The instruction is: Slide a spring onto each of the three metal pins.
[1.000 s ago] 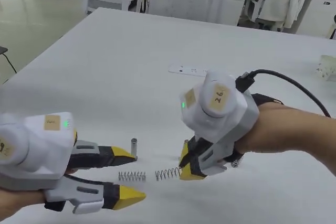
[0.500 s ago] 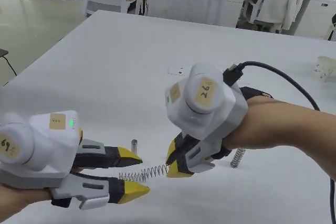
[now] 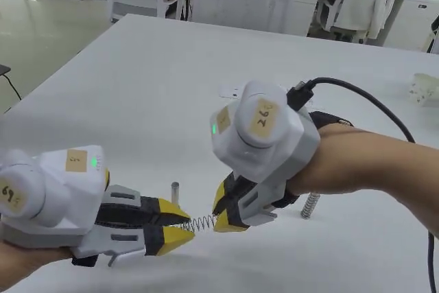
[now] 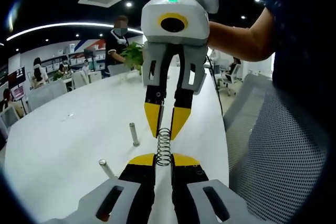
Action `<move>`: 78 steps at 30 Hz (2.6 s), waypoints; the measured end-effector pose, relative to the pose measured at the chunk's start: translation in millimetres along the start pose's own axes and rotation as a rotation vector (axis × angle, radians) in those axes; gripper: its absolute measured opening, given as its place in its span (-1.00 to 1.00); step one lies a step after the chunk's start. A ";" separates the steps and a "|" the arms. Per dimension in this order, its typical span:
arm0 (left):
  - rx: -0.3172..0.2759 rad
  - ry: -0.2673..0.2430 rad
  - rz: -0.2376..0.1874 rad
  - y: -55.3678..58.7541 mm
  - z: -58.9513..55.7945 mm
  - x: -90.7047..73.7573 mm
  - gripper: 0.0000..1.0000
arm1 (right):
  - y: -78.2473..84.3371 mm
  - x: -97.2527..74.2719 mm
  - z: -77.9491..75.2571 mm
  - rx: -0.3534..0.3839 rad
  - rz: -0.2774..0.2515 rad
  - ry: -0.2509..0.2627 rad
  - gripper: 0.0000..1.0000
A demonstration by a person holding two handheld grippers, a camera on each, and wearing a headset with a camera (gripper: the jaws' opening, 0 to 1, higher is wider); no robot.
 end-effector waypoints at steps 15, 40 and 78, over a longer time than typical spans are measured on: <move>0.016 0.024 -0.005 -2.0 -1.9 0.0 -0.96 | 2.7 -1.3 3.0 0.002 -0.008 -0.016 -0.83; 0.030 0.041 -0.046 -15.2 -3.7 -2.4 -0.97 | 10.1 5.9 5.6 0.031 -0.001 -0.046 -0.81; 0.063 0.096 0.018 -8.1 -5.3 11.2 -0.96 | -15.0 -4.7 12.7 -0.014 -0.021 -0.065 -0.83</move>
Point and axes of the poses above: the centre of the closed fingertips' face, and the gripper's own axes: x roughly forward along the fingers, z roughly to its left, y roughly out of its underside, the point moved 10 cm from there along -x, roughly backward along the fingers, and after that the axes turned 5 degrees about y, right-handed, at the moved point
